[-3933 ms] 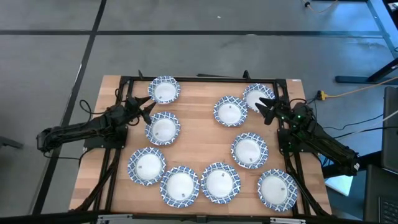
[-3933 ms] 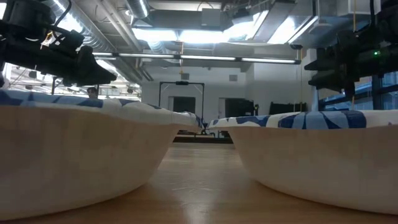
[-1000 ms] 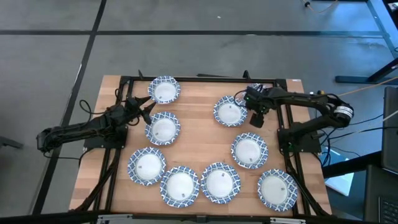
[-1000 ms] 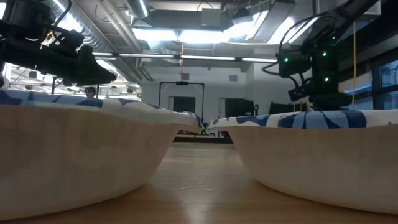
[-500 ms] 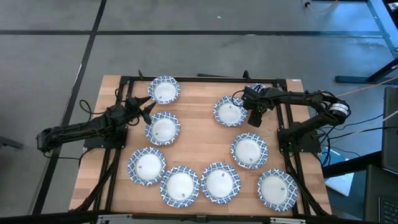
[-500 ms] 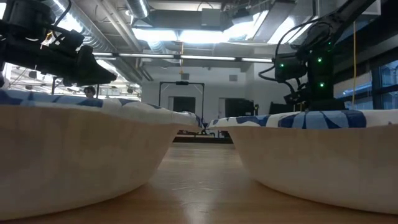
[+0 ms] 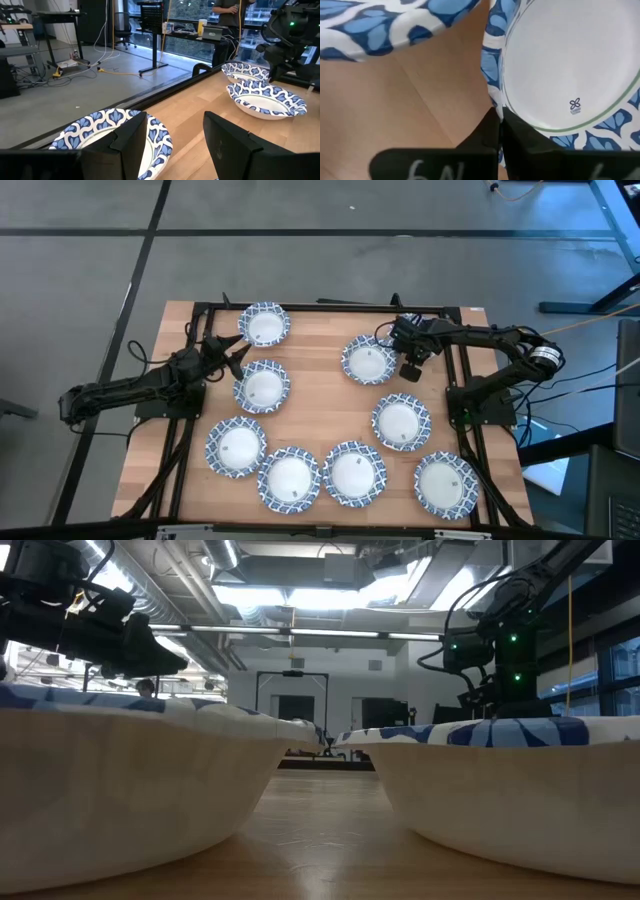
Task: Nest bowls inside each other
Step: Stack the white bowl on the white bowl
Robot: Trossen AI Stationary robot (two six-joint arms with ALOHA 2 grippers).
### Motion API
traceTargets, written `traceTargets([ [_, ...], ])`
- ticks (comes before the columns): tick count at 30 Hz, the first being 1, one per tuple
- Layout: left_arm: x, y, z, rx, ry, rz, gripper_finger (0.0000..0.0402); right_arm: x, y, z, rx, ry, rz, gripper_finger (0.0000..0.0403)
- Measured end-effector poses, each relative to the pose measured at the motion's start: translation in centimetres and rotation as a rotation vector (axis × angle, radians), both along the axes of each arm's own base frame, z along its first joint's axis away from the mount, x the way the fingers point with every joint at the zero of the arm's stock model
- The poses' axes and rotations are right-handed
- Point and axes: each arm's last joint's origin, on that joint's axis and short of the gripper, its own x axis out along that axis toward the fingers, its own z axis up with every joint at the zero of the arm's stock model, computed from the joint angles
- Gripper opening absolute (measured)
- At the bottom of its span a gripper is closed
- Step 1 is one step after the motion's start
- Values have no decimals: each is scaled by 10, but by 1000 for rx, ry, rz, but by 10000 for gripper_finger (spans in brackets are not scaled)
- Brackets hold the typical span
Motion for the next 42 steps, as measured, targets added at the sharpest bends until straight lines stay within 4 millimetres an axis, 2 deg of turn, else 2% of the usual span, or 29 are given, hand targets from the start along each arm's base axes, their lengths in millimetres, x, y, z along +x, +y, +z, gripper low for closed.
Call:
traceTargets([
  [4, 0, 0, 0, 1, 1, 0, 190, 1, -1, 3, 8, 4, -2, 13],
  [8, 0, 0, 0, 2, 2, 0, 190, 6, -4, 16, 6, -2, 2, 7],
  [17, 0, 0, 0, 2, 3, 0, 190, 24, -16, 69, -40, -76, -20, 7],
  [22, 0, 0, 0, 2, 2, 0, 190, 40, -9, 99, -55, -155, -15, 5],
  [27, 0, 0, 0, 2, 2, 0, 190, 58, 9, 120, -18, -269, 13, 7],
  [36, 0, 0, 0, 2, 2, 0, 190, 78, 57, 123, 17, -292, 136, 9],
  [42, 0, 0, 0, 2, 2, 0, 190, 89, 68, 112, -23, -241, 149, 9],
])
